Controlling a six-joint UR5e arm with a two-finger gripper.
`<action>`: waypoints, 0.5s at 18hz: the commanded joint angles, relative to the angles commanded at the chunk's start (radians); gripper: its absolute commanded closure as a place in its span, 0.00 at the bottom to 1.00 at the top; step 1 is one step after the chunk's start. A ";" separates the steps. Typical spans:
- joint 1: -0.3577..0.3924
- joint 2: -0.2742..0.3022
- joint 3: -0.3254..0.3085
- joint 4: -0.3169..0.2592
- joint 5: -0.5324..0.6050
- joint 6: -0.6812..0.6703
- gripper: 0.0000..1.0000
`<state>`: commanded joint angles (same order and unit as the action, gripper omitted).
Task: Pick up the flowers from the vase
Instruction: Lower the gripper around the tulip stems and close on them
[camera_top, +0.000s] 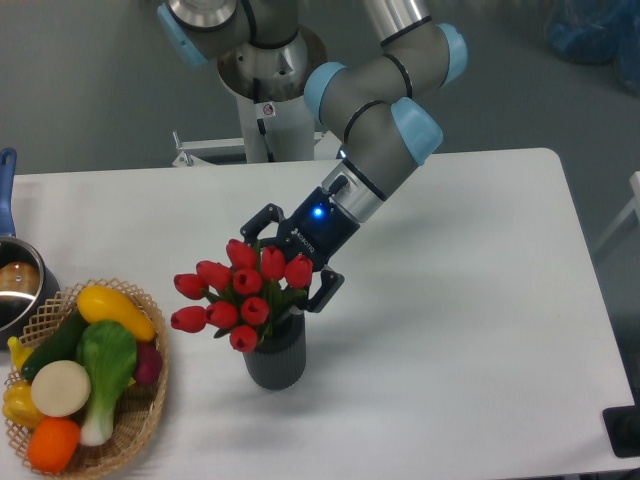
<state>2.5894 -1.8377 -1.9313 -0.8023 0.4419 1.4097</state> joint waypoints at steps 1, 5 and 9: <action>0.000 -0.002 0.002 0.000 -0.006 0.000 0.00; 0.000 -0.003 0.000 0.000 -0.009 0.000 0.00; 0.000 -0.003 0.002 0.000 -0.012 0.002 0.12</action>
<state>2.5894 -1.8408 -1.9297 -0.8023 0.4295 1.4112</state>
